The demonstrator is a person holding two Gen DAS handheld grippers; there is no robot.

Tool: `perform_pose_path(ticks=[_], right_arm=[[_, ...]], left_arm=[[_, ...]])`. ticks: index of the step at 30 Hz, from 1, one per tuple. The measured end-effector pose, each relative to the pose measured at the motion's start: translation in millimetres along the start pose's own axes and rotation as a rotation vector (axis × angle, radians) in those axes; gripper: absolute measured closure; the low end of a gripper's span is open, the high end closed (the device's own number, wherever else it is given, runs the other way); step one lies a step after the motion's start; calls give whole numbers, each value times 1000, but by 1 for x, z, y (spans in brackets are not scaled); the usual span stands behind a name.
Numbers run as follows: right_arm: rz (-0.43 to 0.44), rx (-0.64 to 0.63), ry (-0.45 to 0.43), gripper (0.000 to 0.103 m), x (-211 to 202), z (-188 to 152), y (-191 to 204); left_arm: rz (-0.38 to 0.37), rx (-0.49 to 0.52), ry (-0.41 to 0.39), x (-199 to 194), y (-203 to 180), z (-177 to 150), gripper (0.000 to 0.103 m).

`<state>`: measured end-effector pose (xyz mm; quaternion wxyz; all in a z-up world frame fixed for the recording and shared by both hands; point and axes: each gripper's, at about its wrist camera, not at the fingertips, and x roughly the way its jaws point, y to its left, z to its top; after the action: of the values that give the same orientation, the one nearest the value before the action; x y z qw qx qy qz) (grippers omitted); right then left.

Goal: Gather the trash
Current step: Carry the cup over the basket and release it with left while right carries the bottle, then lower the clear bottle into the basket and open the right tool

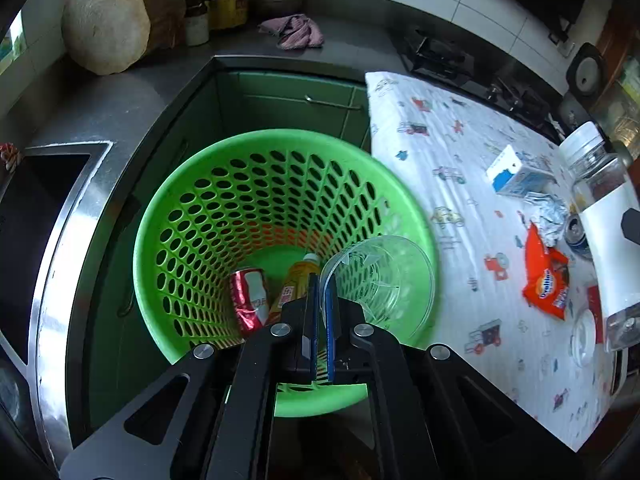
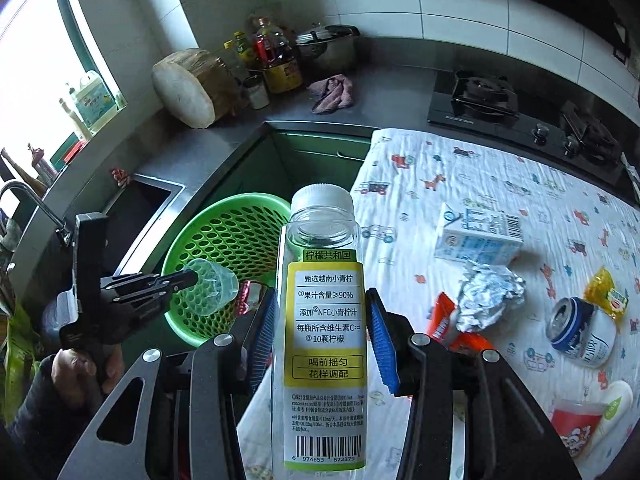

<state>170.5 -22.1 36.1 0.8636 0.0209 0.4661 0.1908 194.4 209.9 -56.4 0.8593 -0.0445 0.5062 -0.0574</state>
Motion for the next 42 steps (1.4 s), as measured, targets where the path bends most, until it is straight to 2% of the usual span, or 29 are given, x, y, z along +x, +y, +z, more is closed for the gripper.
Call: perform_pose_path(ticks=[6, 10, 11, 12, 18, 20, 28, 33, 36, 42], right_arm=[[37, -17, 26, 60, 36, 20, 34], [62, -28, 44, 60, 60, 32, 56], [69, -32, 48, 60, 67, 34, 62], [76, -37, 52, 60, 73, 37, 68], [84, -84, 86, 60, 119, 50, 97], [82, -92, 102, 60, 134, 50, 104], [54, -109, 166, 59, 180, 50, 108], [54, -102, 146, 54, 174, 49, 103], [51, -116, 116, 53, 156, 46, 100], [50, -90, 57, 43, 111, 34, 79]], left_arm=[[-1, -52, 61, 26, 36, -4, 97], [-2, -77, 67, 30, 52, -10, 67], [5, -76, 66, 30, 54, -11, 60], [12, -77, 66, 29, 57, -13, 58], [6, -95, 44, 14, 76, -19, 53], [8, -104, 36, 9, 82, -19, 48], [16, -133, 7, -7, 99, -22, 45], [21, -132, 2, -10, 96, -22, 42], [17, -123, 0, -10, 89, -20, 42], [6, -76, -10, -13, 60, -15, 40]])
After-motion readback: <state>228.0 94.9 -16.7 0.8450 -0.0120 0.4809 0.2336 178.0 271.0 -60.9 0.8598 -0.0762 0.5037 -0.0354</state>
